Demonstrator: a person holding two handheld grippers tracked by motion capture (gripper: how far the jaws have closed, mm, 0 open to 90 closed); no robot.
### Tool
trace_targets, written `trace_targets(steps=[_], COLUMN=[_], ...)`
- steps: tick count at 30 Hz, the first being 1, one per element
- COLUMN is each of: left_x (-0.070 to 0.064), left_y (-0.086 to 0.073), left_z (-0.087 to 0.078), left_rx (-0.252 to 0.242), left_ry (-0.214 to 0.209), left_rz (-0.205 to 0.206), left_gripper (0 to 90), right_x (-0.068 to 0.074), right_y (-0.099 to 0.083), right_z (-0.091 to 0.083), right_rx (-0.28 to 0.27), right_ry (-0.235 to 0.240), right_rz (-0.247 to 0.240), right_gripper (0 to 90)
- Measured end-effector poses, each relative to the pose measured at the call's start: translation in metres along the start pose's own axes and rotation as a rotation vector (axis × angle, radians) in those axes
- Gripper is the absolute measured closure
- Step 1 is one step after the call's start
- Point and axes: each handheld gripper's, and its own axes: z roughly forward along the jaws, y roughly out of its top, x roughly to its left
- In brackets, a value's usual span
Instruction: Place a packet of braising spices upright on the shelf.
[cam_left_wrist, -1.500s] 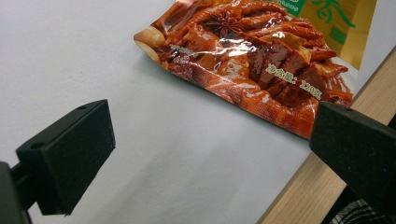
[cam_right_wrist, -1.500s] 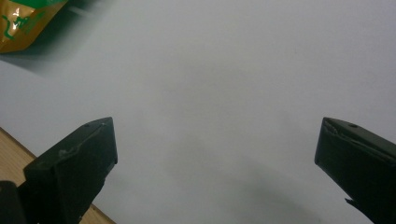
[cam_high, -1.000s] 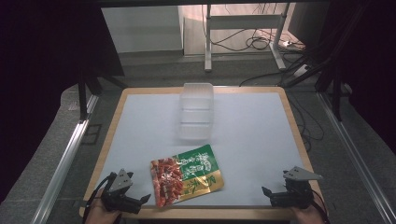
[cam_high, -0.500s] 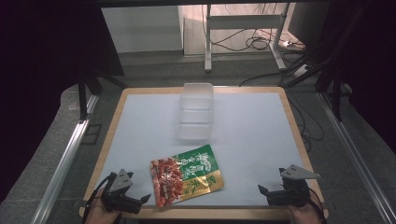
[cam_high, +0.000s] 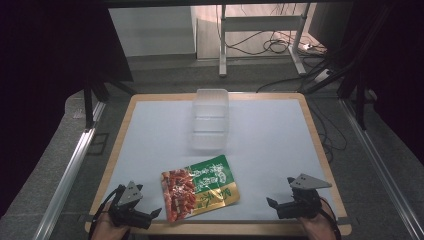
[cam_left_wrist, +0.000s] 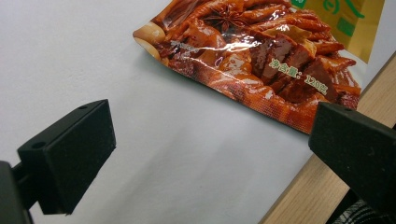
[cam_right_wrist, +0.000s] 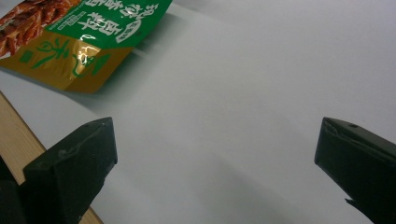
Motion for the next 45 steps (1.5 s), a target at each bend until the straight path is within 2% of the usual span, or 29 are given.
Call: trace_targets(steps=[6,11,20,28,45], left_x=[0.000,0.000,0.000,0.000,-0.001], left_y=[0.000,0.000,0.000,0.000,0.000], left_z=[0.000,0.000,0.000,0.001,0.001], left_rx=[0.001,0.003,0.003,0.004,0.009], left_ry=[-0.001,-0.001,-0.002,-0.001,0.003], left_rz=[-0.001,-0.001,-0.001,-0.001,0.007], left_gripper=[0.6,0.6,0.8,0.9,1.1], right_x=[0.003,0.003,0.008,0.011,0.029], right_y=[0.005,0.008,0.015,0.021,0.035], right_z=[0.006,0.011,0.023,0.031,0.061], right_rx=[0.000,-0.020,0.003,-0.022,0.025], right_ry=[-0.004,0.016,0.039,0.074,0.174], right_rz=[-0.018,-0.023,-0.054,-0.061,-0.087], right_gripper=[0.0,0.0,0.0,0.0,0.0])
